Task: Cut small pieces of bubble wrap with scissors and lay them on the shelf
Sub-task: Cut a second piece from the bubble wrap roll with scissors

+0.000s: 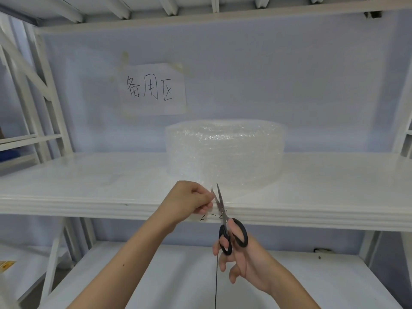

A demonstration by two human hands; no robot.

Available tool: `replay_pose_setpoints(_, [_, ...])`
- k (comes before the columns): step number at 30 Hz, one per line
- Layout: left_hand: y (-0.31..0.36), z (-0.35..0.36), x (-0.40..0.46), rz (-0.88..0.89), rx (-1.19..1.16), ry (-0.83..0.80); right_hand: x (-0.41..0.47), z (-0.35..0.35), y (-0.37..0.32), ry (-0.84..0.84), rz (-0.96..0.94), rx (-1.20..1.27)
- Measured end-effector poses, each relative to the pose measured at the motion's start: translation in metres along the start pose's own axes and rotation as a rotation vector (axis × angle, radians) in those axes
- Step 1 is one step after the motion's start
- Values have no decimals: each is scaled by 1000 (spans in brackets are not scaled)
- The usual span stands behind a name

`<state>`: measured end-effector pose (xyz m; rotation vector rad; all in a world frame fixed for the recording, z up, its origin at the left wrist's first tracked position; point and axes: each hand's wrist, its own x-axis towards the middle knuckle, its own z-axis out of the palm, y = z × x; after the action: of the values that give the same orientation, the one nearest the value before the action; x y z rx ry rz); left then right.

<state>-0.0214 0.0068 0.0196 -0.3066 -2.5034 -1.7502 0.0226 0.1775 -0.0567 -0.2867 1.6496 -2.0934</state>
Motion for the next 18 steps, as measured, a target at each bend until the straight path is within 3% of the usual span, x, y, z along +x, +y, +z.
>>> replay_pose_setpoints(11, [-6, -2, 1, -11, -56, -15, 8, -12, -8, -55, -48, -11])
replay_pose_setpoints(18, [-8, 1, -1, 1, -106, -9, 6, -8, -9, 3, -105, -9])
